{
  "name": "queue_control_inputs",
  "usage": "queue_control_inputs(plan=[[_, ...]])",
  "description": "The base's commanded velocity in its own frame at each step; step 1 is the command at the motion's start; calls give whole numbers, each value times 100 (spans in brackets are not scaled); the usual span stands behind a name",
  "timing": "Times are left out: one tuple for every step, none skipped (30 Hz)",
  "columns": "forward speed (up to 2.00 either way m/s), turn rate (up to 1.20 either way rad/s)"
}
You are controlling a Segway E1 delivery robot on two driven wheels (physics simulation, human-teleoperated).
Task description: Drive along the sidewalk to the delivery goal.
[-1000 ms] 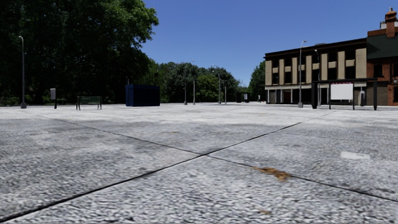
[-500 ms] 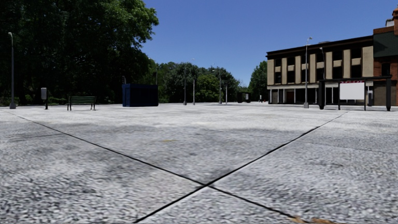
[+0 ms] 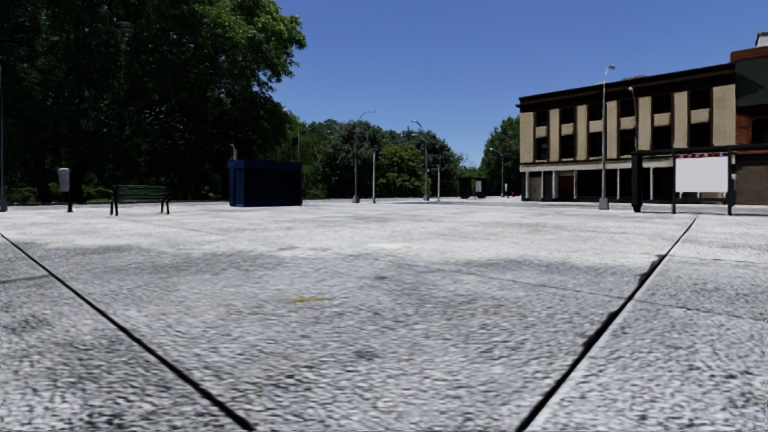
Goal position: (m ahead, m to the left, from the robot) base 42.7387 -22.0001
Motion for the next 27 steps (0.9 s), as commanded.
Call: queue_control_inputs(plan=[[200, 0], [200, 0], [200, 0], [200, 0], [200, 0], [200, 0], [200, 0], [200, 0], [200, 0], [200, 0], [200, 0], [200, 0], [200, 0], [200, 0], [200, 0], [200, 0], [200, 0], [200, 0], [200, 0], [200, 0], [200, 0], [200, 0], [200, 0], [200, 0], [200, 0], [200, 0], [200, 0]])
